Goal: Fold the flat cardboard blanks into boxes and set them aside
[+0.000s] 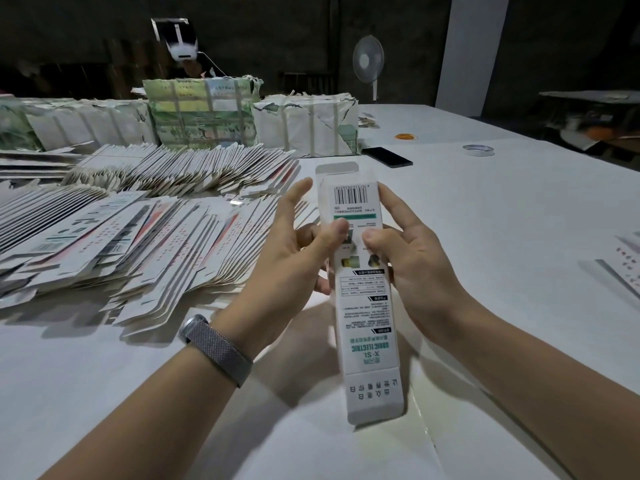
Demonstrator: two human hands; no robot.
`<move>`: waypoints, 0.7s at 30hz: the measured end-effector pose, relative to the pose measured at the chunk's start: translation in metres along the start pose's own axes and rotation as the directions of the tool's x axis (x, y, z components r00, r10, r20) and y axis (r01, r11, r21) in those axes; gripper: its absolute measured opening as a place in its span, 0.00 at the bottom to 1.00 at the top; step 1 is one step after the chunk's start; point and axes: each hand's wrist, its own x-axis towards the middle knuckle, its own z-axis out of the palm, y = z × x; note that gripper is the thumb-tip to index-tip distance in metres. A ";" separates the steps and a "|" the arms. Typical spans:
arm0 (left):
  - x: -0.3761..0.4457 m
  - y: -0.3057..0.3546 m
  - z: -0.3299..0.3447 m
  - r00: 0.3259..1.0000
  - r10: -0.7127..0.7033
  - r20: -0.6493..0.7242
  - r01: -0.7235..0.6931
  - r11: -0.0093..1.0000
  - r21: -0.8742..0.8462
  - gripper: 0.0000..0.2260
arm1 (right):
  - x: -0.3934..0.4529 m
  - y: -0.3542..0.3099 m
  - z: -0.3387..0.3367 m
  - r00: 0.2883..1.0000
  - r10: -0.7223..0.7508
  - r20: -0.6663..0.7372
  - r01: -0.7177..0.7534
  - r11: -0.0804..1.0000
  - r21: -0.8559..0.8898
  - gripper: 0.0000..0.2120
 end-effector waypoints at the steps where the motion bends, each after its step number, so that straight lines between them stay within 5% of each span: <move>1: 0.000 -0.001 0.000 1.000 0.011 0.007 -0.011 1.000 0.005 0.32 | 0.000 0.000 -0.001 1.000 -0.001 -0.001 0.001 1.000 -0.002 0.26; 11: -0.001 -0.002 -0.001 0.995 -0.005 0.103 0.010 0.999 -0.040 0.16 | 0.000 -0.003 0.000 0.999 0.014 -0.036 -0.013 1.000 0.022 0.22; 21: -0.003 0.001 0.000 0.986 -0.029 0.162 0.026 0.999 0.021 0.18 | 0.005 0.000 -0.009 0.998 0.034 -0.058 -0.034 0.999 0.015 0.12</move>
